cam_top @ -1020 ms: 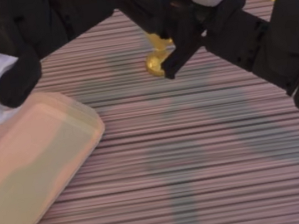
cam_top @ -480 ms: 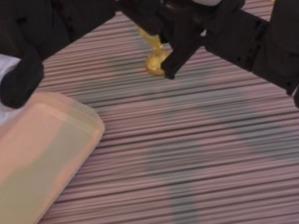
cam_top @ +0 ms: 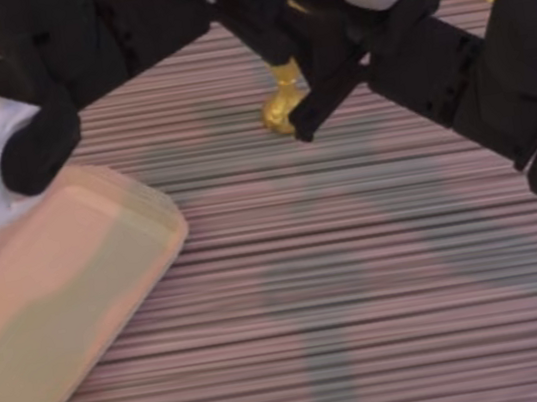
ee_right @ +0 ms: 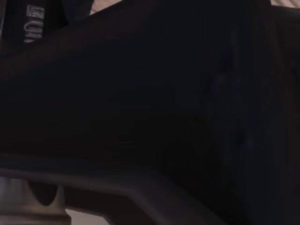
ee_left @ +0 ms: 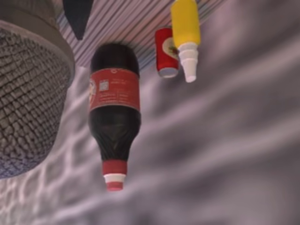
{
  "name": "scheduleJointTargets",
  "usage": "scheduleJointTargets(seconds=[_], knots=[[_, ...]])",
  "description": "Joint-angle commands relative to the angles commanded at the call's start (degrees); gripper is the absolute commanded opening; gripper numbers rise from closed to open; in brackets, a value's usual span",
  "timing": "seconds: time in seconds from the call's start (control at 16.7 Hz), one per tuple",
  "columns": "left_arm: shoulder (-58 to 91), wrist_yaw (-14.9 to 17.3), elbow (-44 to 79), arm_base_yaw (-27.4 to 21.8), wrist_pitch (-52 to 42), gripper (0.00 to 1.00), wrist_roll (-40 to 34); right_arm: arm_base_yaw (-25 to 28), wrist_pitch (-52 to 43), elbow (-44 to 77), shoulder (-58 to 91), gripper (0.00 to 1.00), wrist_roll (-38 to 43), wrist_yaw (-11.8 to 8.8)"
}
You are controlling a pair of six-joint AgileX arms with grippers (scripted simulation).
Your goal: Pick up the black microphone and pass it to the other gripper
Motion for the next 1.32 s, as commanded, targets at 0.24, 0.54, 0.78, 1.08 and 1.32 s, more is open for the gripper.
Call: scheduleJointTargets(seconds=[0.24,0.54,0.78,1.08,1.32], knots=[[0.0,0.0,0.0,0.0,0.0,0.0,0.0,0.0,0.0,0.0,0.0,0.0,0.0,0.0],[0.0,0.0,0.0,0.0,0.0,0.0,0.0,0.0,0.0,0.0,0.0,0.38,0.0,0.0],[0.0,0.0,0.0,0.0,0.0,0.0,0.0,0.0,0.0,0.0,0.0,0.68,0.0,0.0],[0.0,0.0,0.0,0.0,0.0,0.0,0.0,0.0,0.0,0.0,0.0,1.0,0.0,0.0],[0.0,0.0,0.0,0.0,0.0,0.0,0.0,0.0,0.0,0.0,0.0,1.0,0.0,0.0]])
